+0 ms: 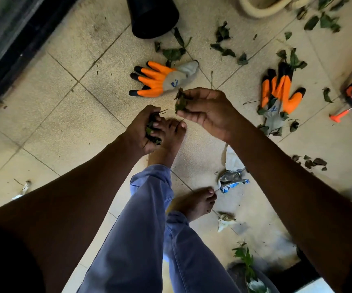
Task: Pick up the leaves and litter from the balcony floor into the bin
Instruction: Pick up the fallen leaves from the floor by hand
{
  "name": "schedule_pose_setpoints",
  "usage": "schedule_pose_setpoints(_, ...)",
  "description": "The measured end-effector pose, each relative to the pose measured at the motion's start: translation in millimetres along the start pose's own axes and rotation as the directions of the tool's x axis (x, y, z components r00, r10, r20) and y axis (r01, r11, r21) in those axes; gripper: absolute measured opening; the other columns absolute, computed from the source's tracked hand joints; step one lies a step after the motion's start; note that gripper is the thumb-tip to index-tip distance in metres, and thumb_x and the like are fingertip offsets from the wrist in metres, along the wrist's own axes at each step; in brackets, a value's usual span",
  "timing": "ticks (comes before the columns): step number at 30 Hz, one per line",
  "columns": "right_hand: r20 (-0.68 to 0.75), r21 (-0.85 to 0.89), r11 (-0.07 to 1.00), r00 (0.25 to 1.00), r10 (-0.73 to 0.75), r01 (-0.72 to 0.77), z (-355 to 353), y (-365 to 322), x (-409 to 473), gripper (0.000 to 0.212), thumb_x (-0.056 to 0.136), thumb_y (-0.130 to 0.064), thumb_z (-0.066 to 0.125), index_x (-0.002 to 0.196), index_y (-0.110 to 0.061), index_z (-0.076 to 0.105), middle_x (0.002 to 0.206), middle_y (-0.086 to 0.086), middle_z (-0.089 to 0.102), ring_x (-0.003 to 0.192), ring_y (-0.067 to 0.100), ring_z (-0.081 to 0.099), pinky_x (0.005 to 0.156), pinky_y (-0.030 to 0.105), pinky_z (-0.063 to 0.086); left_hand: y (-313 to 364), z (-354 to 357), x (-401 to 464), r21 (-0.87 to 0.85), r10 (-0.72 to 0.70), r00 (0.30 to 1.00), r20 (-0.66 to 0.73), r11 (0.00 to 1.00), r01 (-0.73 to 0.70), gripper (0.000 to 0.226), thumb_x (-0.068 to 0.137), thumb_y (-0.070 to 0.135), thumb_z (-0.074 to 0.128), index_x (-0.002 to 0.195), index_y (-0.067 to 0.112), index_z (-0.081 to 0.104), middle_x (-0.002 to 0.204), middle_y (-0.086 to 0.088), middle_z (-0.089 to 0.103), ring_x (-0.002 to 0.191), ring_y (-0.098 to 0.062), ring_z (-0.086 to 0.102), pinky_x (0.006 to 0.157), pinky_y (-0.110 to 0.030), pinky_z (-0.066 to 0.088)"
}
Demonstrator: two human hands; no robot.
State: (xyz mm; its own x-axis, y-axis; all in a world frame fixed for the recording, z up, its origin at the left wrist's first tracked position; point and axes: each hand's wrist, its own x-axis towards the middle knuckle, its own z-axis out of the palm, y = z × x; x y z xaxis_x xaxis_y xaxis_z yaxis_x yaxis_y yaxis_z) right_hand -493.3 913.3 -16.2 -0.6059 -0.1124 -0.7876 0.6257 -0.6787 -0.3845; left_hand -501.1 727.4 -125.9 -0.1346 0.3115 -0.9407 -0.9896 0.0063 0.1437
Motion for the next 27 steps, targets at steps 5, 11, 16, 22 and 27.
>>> schedule_pose_setpoints(5, 0.072, 0.283, 0.959, 0.997, -0.003, -0.018, 25, 18, -39, 0.025, 0.076, 0.011, 0.057, 0.099, 0.004, 0.065, 0.083, 0.012, 0.074, 0.08, 0.023, 0.074, 0.071, 0.029, 0.062, 41, 59, -75, -0.284, -0.032, 0.987, 0.156, 0.956, 0.076, 0.017, 0.075, 0.027, 0.061, 0.063, 0.015, 0.061, 0.052, 0.005, 0.052, 0.037, -0.004, 0.047, 0.035, -0.012, 0.034)
schedule_pose_setpoints(11, -0.232, 0.097, 0.988, 0.968, -0.098, 0.123, 29, 33, -42, 0.021, 0.086, 0.016, 0.063, 0.104, 0.006, 0.069, 0.09, 0.017, 0.073, 0.08, 0.023, 0.073, 0.073, 0.029, 0.062, 36, 82, -80, -0.26, -0.082, 0.988, 0.128, 0.959, 0.113, 0.051, 0.106, 0.033, 0.032, 0.083, 0.004, 0.067, 0.056, 0.002, 0.064, 0.034, -0.002, 0.049, 0.034, -0.012, 0.034)
schedule_pose_setpoints(16, -0.424, -0.604, 0.783, 0.771, -0.475, 0.15, 38, 49, -43, 0.018, 0.081, 0.003, 0.071, 0.091, -0.01, 0.08, 0.079, 0.004, 0.076, 0.069, 0.015, 0.074, 0.068, 0.037, 0.063, 27, 85, -82, -0.186, -0.096, 0.983, 0.158, 0.974, 0.125, 0.049, 0.097, 0.031, 0.038, 0.069, 0.008, 0.071, 0.06, -0.001, 0.064, 0.047, -0.004, 0.043, 0.057, -0.014, 0.018)
schedule_pose_setpoints(22, -0.173, -0.975, 0.221, 0.655, -0.736, -0.009, 48, 72, -47, 0.012, 0.07, 0.001, 0.059, 0.071, -0.008, 0.068, 0.076, 0.009, 0.062, 0.063, 0.028, 0.059, 0.053, 0.03, 0.04, 21, 90, -99, -0.124, -0.107, 0.993, -0.055, 0.987, 0.099, 0.046, 0.102, 0.034, 0.046, 0.059, 0.016, 0.048, 0.046, 0.0, 0.049, 0.041, -0.013, 0.055, 0.047, -0.013, 0.046)
schedule_pose_setpoints(27, -0.1, -0.994, 0.106, 0.668, -0.737, -0.032, 62, 77, -51, 0.017, 0.062, 0.008, 0.074, 0.068, -0.006, 0.065, 0.072, 0.012, 0.062, 0.059, 0.028, 0.06, 0.054, 0.026, 0.036, 19, 80, -99, -0.042, -0.084, 0.994, -0.07, 0.996, 0.081, 0.037, 0.099, 0.039, 0.047, 0.068, 0.019, 0.045, 0.062, 0.001, 0.045, 0.055, -0.013, 0.053, 0.055, -0.016, 0.046)
